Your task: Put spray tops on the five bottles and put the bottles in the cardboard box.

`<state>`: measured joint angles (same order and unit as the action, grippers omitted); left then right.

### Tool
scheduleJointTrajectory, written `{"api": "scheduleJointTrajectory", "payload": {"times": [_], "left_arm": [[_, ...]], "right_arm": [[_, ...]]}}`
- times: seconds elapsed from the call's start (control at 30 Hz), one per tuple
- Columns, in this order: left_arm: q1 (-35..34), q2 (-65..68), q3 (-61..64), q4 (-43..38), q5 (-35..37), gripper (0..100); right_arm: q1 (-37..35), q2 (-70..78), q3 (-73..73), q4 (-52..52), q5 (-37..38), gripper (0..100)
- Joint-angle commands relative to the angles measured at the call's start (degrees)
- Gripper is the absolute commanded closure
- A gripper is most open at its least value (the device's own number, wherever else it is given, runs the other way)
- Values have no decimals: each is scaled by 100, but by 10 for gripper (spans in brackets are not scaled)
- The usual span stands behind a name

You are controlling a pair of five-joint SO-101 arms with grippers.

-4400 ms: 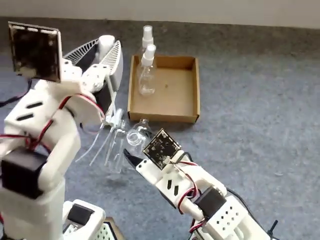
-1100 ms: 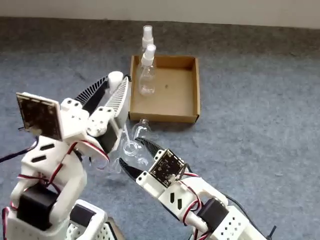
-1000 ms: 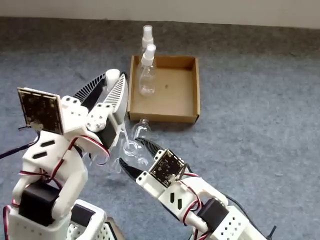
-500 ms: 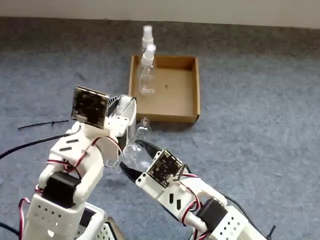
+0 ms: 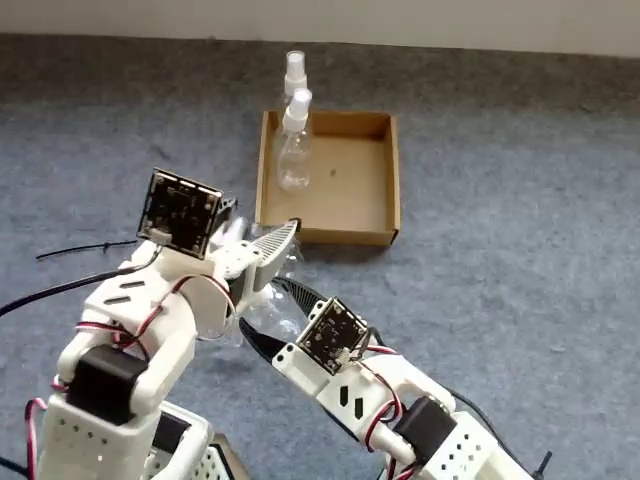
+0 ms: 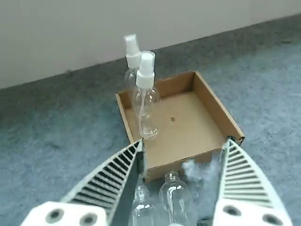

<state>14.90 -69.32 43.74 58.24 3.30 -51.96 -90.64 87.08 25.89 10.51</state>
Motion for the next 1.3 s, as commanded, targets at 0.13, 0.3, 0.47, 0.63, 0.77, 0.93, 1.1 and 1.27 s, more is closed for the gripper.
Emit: {"api": "scheduleJointTrajectory", "payload": {"times": [0.13,0.3,0.47,0.63,0.77,0.93,1.1,1.27], "left_arm": [[-224,-84,-1490,721,-70,765],[-1165,-84,-796,721,-642,765],[-1455,-84,-13,712,-738,765],[-1288,-84,66,712,-738,765],[-769,-84,84,712,-730,765],[-497,-84,92,721,-730,765],[-963,-84,-295,712,-738,765],[-2237,-84,-743,589,-721,765]], "right_arm": [[-4,-92,-84,4,-44,995],[4,-92,-84,13,-44,995],[4,-92,-84,13,-44,995],[4,-92,-84,13,-44,995],[-4,-92,-84,13,-44,995],[-4,-92,-84,13,-44,995],[-4,-92,-75,13,-44,995],[13,-92,-75,13,-44,995]]}}
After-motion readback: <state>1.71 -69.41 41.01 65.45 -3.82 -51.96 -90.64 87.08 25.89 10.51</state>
